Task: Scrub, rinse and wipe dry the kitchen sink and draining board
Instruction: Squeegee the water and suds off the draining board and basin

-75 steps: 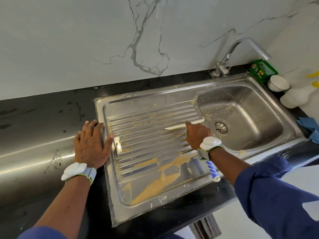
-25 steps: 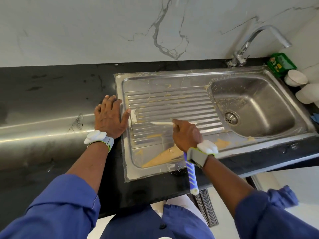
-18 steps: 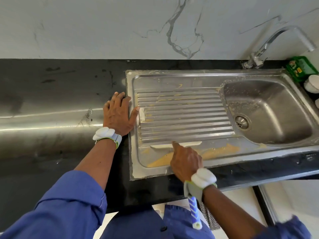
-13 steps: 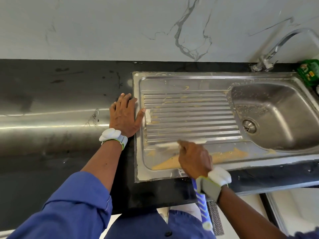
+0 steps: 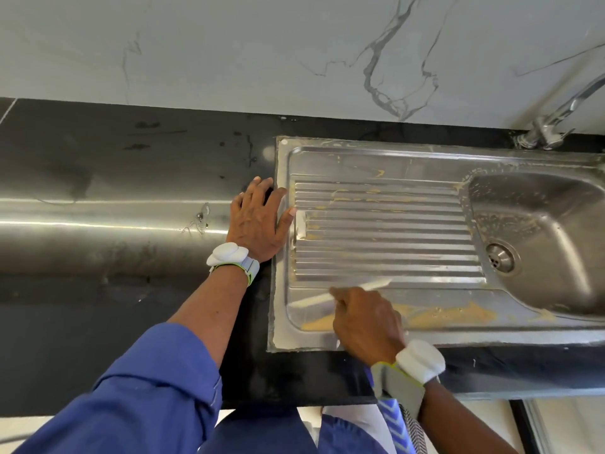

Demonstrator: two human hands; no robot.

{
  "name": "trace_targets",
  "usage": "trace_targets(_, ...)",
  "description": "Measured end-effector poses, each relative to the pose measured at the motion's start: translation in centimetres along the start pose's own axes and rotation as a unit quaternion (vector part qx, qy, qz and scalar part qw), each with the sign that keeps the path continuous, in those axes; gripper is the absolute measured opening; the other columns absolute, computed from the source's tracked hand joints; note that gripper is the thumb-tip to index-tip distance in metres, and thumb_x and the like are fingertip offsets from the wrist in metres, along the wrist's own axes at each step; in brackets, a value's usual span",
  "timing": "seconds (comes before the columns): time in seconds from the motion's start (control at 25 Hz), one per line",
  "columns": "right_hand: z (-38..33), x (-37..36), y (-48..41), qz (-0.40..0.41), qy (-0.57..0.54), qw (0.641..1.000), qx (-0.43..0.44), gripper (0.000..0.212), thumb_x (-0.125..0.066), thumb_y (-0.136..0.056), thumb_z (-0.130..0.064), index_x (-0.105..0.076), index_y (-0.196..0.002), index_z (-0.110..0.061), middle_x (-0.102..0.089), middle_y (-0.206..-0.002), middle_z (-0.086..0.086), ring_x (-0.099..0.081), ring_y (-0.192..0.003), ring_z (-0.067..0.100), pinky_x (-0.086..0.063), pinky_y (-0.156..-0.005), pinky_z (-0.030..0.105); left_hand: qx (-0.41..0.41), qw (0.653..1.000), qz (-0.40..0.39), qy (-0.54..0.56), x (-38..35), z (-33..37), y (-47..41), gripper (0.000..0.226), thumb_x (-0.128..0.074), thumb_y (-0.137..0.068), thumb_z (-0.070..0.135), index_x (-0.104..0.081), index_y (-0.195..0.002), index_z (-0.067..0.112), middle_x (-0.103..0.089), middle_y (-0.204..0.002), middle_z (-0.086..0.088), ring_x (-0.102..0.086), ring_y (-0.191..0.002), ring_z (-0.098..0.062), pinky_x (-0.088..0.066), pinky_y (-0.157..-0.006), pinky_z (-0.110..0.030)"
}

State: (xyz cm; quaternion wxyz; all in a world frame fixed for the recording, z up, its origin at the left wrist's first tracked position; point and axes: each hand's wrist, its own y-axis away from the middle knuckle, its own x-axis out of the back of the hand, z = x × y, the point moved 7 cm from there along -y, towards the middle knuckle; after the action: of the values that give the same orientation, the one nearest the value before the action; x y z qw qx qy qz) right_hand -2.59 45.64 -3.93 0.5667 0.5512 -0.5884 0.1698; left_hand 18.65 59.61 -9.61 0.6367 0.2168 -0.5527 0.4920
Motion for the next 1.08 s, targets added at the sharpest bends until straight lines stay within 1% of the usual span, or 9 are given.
trace_targets(0.16, -1.3, 2.5, -5.8, 0.066, -0.068, 0.995, -0.007, 0.043, -0.04, -0.099, -0.035, -0.054, -0.138, -0.046, -0.065, -0.133, 0.0, -0.061, -0.118, 0.032, -0.049, -0.098, 0.04, 0.002, 1.0, -0.002, 0.004, 0.1, -0.1, 0.0, 0.053, -0.032, -0.105, 0.058, -0.054, -0.14, 0.024, -0.047, -0.153, -0.008, -0.033, -0.151, -0.03, -0.035, -0.113, -0.053)
trace_targets(0.32, -3.5, 1.5, -8.7, 0.013, 0.082, 0.993, 0.085, 0.051, -0.04, -0.098, -0.026, -0.044, -0.147, -0.043, -0.067, -0.127, 0.003, -0.063, -0.111, 0.031, -0.047, -0.086, 0.037, 0.004, 1.0, 0.004, 0.004, 0.0, -0.2, 0.3, 0.05, -0.035, -0.106, 0.056, -0.054, -0.14, 0.026, -0.047, -0.153, -0.007, -0.033, -0.15, -0.03, -0.036, -0.112, -0.051)
trace_targets(0.44, -1.6, 0.2, -5.3, 0.001, 0.197, 0.969, 0.148, 0.053, -0.039, -0.1, -0.028, -0.035, -0.151, -0.042, -0.069, -0.113, 0.002, -0.065, -0.097, 0.026, -0.045, -0.072, 0.033, 0.006, 1.0, 0.01, 0.011, 0.1, -0.1, 0.3, 0.049, -0.035, -0.106, 0.056, -0.054, -0.14, 0.026, -0.047, -0.153, -0.007, -0.033, -0.151, -0.03, -0.037, -0.111, -0.051)
trace_targets(0.52, -0.2, 0.6, -3.0, -0.002, 0.219, 0.961, 0.167, 0.05, -0.037, -0.102, -0.031, -0.034, -0.15, -0.045, -0.07, -0.104, 0.001, -0.064, -0.089, 0.025, -0.041, -0.066, 0.032, 0.01, 1.0, 0.011, 0.007, 0.1, -0.3, 0.1, 0.05, -0.036, -0.105, 0.057, -0.054, -0.14, 0.024, -0.047, -0.153, -0.008, -0.033, -0.15, -0.03, -0.037, -0.111, -0.051)
trace_targets(0.6, 0.4, 1.5, -3.0, -0.006, 0.22, 0.957, 0.188, 0.045, -0.034, -0.105, -0.036, -0.037, -0.148, -0.049, -0.072, -0.104, -0.001, -0.065, -0.088, 0.025, -0.045, -0.067, 0.035, 0.022, 1.0, 0.006, 0.01, 0.1, -0.4, 0.0, 0.055, -0.036, -0.104, 0.059, -0.053, -0.141, 0.022, -0.046, -0.154, -0.008, -0.033, -0.15, -0.03, -0.036, -0.112, -0.051)
trace_targets(0.68, -0.1, 1.9, -4.0, -0.021, 0.214, 0.95, 0.227, 0.043, -0.032, -0.106, -0.037, -0.038, -0.146, -0.052, -0.071, -0.117, -0.006, -0.065, -0.095, 0.023, -0.047, -0.073, 0.035, 0.03, 0.999, 0.005, 0.018, 0.2, -0.4, 0.1, 0.058, -0.036, -0.104, 0.06, -0.053, -0.141, 0.019, -0.046, -0.155, -0.009, -0.033, -0.15, -0.03, -0.035, -0.113, -0.05)
trace_targets(0.8, -1.4, 1.8, -5.6, -0.038, 0.105, 0.964, 0.241, 0.038, -0.036, -0.107, -0.035, -0.05, -0.139, -0.048, -0.064, -0.133, -0.011, -0.065, -0.105, 0.019, -0.046, -0.079, 0.031, 0.027, 0.999, 0.009, 0.02, 0.5, -0.2, 0.2, 0.059, -0.036, -0.103, 0.06, -0.052, -0.142, 0.018, -0.046, -0.155, -0.009, -0.033, -0.15, -0.03, -0.034, -0.113, -0.049)
trace_targets(0.92, -3.2, 1.6, -7.0, -0.037, 0.038, 0.967, 0.25, 0.031, -0.043, -0.105, -0.044, -0.062, -0.128, -0.045, -0.067, -0.13, -0.013, -0.066, -0.103, 0.016, -0.052, -0.084, 0.032, 0.044, 0.999, 0.006, 0.013, 0.9, -0.4, 0.5, 0.059, -0.034, -0.104, 0.061, -0.05, -0.143, 0.019, -0.045, -0.156, -0.007, -0.031, -0.152, -0.029, -0.033, -0.114, -0.052)
trace_targets(1.08, -4.6, 0.7, -8.8, -0.066, 0.061, 0.969, 0.23, 0.025, -0.052, -0.095, -0.057, -0.066, -0.114, -0.049, -0.071, -0.113, -0.014, -0.065, -0.103, 0.016, -0.05, -0.085, 0.036, 0.084, 0.996, 0.003, 0.005, 1.5, -0.3, 2.6, 0.057, -0.026, -0.104, 0.058, -0.049, -0.142, 0.022, -0.043, -0.158, -0.005, -0.026, -0.155, -0.027, -0.029, -0.116, -0.055)
